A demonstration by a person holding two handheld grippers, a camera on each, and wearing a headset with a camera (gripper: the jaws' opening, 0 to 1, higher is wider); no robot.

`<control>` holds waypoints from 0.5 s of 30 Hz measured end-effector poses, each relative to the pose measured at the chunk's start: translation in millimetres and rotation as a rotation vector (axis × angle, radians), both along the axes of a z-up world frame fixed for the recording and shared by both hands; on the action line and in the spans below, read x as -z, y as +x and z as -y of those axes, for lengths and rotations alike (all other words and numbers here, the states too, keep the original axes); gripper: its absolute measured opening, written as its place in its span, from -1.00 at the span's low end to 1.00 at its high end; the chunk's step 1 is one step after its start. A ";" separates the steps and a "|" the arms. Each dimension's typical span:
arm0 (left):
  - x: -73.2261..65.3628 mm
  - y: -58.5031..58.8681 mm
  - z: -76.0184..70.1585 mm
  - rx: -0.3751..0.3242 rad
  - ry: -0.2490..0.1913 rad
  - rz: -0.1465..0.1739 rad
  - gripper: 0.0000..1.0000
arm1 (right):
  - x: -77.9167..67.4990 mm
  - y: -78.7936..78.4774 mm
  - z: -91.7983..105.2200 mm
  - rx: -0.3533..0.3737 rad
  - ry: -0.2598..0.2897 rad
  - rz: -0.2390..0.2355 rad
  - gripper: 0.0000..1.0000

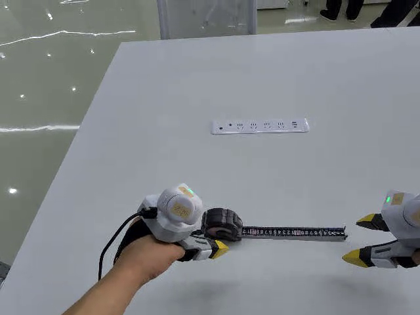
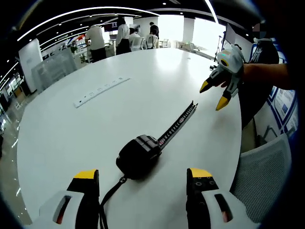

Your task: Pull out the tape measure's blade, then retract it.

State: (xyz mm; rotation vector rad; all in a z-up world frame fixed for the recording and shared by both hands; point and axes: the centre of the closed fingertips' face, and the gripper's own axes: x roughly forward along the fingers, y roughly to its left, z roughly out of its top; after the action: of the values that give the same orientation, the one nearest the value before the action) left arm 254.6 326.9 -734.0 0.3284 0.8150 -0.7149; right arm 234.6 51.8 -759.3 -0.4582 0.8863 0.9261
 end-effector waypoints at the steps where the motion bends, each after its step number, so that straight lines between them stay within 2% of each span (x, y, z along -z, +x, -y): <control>1: -2.4 -2.9 -0.9 -0.004 -0.004 -0.002 0.43 | -2.8 -3.3 -0.3 0.012 0.006 0.002 0.06; 8: -14.8 -15.3 -6.4 -0.039 -0.018 0.009 0.49 | -17.1 -22.8 -3.8 0.065 0.029 0.011 0.21; 13: -23.6 -24.9 -12.3 -0.102 -0.042 0.010 0.54 | -28.0 -35.3 -8.0 0.092 0.040 0.031 0.31; 15: -25.6 -32.1 -12.8 -0.115 -0.047 0.002 0.55 | -31.9 -40.6 -9.9 0.102 0.047 0.031 0.33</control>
State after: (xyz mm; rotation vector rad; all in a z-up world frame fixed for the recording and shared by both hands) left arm 222.4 339.8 -708.4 0.2382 0.8077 -0.6253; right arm 194.0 61.8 -727.4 -0.3821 0.8504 0.8427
